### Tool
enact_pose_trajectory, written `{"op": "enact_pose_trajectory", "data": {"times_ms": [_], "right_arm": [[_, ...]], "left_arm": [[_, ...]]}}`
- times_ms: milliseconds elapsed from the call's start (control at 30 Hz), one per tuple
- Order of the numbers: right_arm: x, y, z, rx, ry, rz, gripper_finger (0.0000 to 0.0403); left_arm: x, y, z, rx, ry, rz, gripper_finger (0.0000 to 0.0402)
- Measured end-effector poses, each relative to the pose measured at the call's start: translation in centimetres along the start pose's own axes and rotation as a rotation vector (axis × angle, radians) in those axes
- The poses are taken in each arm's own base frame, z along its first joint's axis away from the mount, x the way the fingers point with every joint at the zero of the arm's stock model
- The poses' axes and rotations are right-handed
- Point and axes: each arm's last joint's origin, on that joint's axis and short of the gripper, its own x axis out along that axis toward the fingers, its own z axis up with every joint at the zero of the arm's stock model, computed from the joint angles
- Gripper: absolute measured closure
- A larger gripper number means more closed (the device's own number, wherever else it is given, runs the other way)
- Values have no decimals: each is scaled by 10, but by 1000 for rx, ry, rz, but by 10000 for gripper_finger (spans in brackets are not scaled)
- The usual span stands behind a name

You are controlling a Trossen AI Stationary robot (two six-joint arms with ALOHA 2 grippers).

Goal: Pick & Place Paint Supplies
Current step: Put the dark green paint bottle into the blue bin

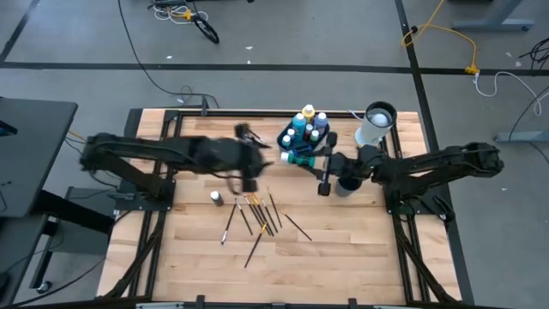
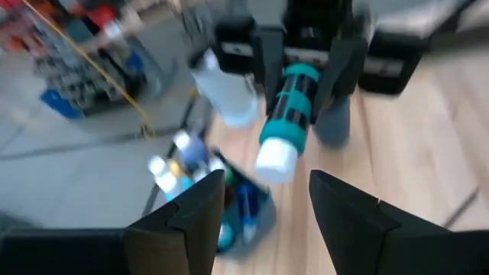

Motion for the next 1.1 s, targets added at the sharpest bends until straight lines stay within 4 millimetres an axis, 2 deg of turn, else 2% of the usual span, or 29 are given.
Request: {"op": "enact_pose_trajectory", "data": {"times_ms": [67, 133, 233, 367, 500, 600, 767, 967, 1100], "right_arm": [[-6, -5, 13, -23, -71, -15, 254], [-12, -9, 25, -31, -145, -7, 250], [-17, -9, 33, -3, -230, 82, 245], [-8, -2, 25, 66, -266, 188, 244], [8, 5, 10, 128, -321, 180, 244], [17, 10, 0, 157, -393, 172, 244], [22, 14, -9, 233, -484, 166, 243], [38, 17, -14, 297, -454, 193, 243], [49, 18, -9, 295, -481, 253, 243]], "left_arm": [[-17, 10, 0, -34, -100, 4, 201], [-26, 16, -8, -58, -194, 14, 203], [-29, 14, -33, -68, -352, -5, 205], [-12, -2, -79, -117, -609, -64, 204], [3, -20, -122, -191, -807, -160, 200], [8, -31, -141, -186, -914, -253, 201], [12, -36, -139, -203, -1057, -337, 200], [32, -36, -128, -302, -951, -243, 198], [41, -34, -117, -318, -854, -202, 200]]}}
